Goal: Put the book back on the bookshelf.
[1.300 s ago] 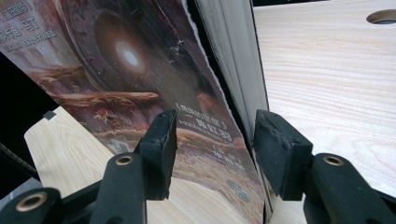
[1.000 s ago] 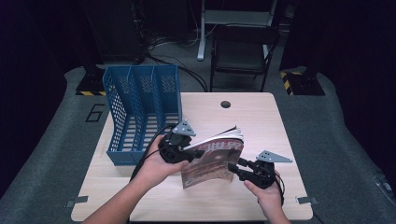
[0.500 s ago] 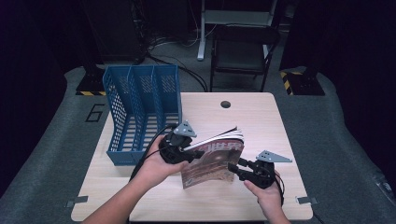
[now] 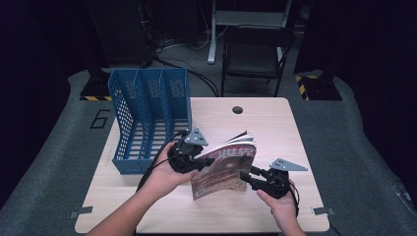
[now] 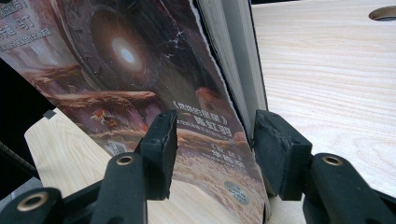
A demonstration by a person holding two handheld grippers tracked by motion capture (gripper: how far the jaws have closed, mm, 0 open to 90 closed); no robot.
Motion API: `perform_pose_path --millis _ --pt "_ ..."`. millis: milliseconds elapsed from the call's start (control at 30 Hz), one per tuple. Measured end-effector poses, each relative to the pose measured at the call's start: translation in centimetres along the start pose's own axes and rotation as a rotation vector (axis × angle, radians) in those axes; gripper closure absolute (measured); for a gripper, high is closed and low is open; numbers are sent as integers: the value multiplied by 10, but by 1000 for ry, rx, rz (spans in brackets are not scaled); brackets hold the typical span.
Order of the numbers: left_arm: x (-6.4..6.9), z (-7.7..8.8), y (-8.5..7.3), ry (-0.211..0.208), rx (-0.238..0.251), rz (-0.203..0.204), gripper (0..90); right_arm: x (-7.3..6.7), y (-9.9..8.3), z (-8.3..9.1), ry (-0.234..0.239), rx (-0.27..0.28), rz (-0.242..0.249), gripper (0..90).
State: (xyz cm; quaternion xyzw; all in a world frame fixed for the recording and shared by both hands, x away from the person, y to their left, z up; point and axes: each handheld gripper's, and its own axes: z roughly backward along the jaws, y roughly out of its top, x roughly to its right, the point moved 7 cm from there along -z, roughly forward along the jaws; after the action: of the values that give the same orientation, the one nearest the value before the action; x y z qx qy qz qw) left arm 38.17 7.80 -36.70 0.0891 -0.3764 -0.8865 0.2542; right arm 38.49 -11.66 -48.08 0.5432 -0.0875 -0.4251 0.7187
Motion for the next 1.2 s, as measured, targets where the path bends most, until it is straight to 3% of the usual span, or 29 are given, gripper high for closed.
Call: perform_pose_path --millis 767,900,1200 --pt "-2 1 4 10 16 8 841 6 -3 1 -1 -11 -18 499" --pt "-3 4 6 18 15 -6 841 8 -3 3 -3 -6 -30 499" --pt "-5 14 10 22 38 13 841 10 -3 6 -7 -2 -35 499"
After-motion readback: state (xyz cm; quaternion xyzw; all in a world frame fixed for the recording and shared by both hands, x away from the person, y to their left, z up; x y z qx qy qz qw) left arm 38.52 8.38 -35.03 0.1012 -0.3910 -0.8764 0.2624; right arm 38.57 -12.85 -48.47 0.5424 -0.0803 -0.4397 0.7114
